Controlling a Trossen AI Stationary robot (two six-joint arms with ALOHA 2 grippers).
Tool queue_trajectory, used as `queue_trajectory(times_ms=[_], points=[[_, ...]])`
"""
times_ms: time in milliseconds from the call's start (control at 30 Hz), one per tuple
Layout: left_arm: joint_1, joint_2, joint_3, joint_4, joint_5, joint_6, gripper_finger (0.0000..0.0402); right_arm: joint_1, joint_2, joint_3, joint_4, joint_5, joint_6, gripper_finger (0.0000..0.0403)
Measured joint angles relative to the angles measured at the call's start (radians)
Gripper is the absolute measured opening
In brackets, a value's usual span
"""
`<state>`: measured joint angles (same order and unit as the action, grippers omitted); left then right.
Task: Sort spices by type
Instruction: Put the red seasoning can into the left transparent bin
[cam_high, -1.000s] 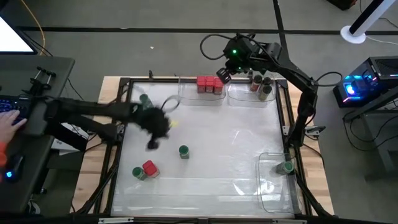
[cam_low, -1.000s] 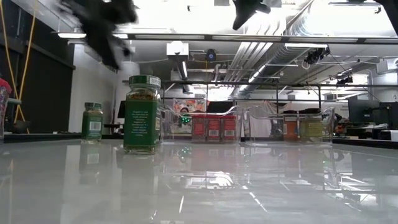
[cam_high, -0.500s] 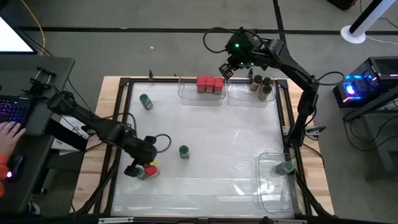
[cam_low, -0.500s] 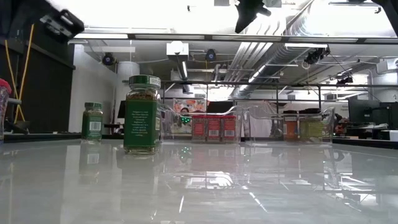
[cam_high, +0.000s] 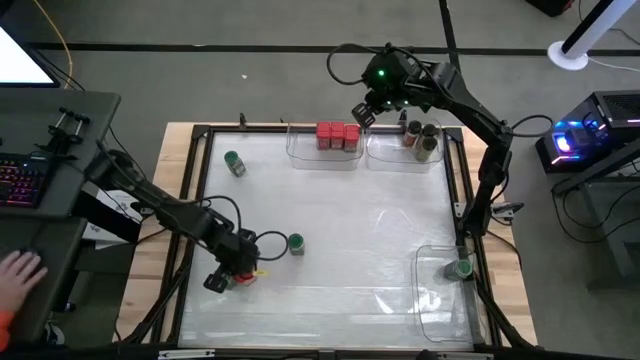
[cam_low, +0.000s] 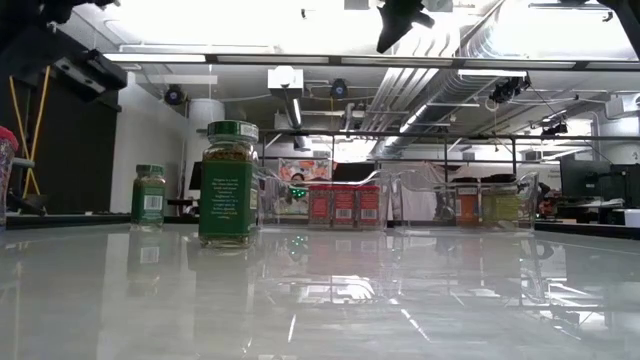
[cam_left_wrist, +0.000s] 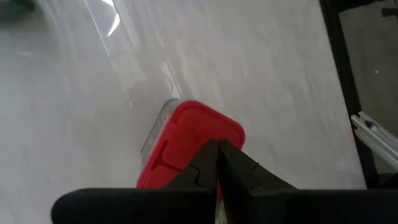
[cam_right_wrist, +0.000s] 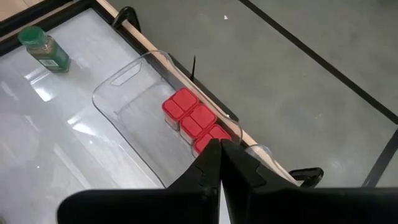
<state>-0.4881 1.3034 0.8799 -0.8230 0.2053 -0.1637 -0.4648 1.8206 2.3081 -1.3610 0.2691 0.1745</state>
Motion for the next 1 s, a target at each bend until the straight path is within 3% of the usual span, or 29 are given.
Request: queue_trajectory(times_ms=[267, 400, 733, 1000], points=[[0.006, 0.052, 0.005, -0.030, 0.002, -0.018, 0.0000, 0.000, 0.000, 0.000, -0.005, 0.000, 0.000, 0.0000], [0.044, 0.053, 0.005, -0.040, -0.070, -0.040, 0.0000, 0.000, 0.000, 0.000, -0.005, 0.000, 0.000, 0.0000], [0.308, 0.051, 0.002, 0.000, -0.241, 0.097, 0.0000, 0.000, 0.000, 0.000, -0.005, 0.000, 0.001, 0.0000], [0.556, 0.058, -0.003, 0.181, -0.267, 0.226, 0.0000, 0.001, 0.000, 0.000, -0.005, -0.034, 0.007, 0.0000]])
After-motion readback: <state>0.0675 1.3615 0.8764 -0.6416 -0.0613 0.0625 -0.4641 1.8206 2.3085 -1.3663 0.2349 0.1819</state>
